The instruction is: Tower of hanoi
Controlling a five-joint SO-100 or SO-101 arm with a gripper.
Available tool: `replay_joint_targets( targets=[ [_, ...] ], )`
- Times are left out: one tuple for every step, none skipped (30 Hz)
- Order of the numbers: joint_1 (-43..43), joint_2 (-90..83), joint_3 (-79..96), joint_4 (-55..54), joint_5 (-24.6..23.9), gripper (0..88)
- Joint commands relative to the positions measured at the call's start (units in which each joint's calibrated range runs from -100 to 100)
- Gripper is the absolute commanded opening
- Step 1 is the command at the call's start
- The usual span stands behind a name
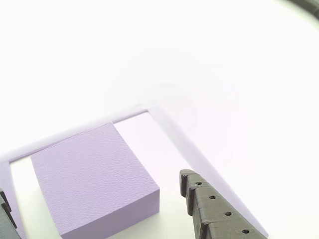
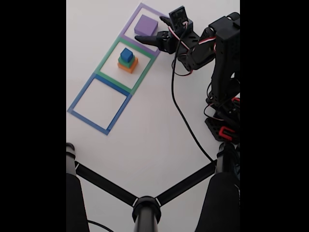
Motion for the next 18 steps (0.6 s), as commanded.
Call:
replay_joint_targets(
  targets=[
    [-0.88, 0.21, -2.2, -2.32, 0.0, 41.7],
    [-0.95, 0.53, -2.38, -2.56, 0.0, 41.7],
    [-0.95, 0.85, -2.56, -2.72, 0.0, 41.7],
    [-0.95, 1.09, -2.74, -2.88, 0.0, 41.7],
    [-1.03, 1.33, -3.01, -3.05, 0.0, 41.7],
    [-1.1, 1.49, -3.11, -3.05, 0.0, 41.6],
    [-1.1, 1.73, -3.38, -3.05, 0.0, 41.6],
    [-1.1, 1.89, -3.56, -3.13, 0.0, 41.5],
    [-1.18, 2.13, -3.65, -3.21, 0.0, 41.5],
    [-1.26, 2.3, -3.83, -3.29, 0.0, 41.4],
    [-1.26, 2.54, -3.92, -3.45, 0.0, 41.3],
    [-1.33, 2.7, -4.01, -3.53, 0.0, 41.2],
    [-1.33, 2.94, -4.2, -3.69, 0.0, 41.2],
    [-1.41, 3.26, -4.29, -3.94, 0.0, 41.2],
    [-1.41, 3.42, -4.47, -4.1, 0.0, 41.1],
    [-1.41, 3.74, -4.65, -4.18, 0.0, 41.1],
    [-1.41, 3.98, -4.83, -4.34, 0.0, 41.0],
    [-1.41, 4.14, -5.01, -4.5, 0.0, 41.0]
  ],
)
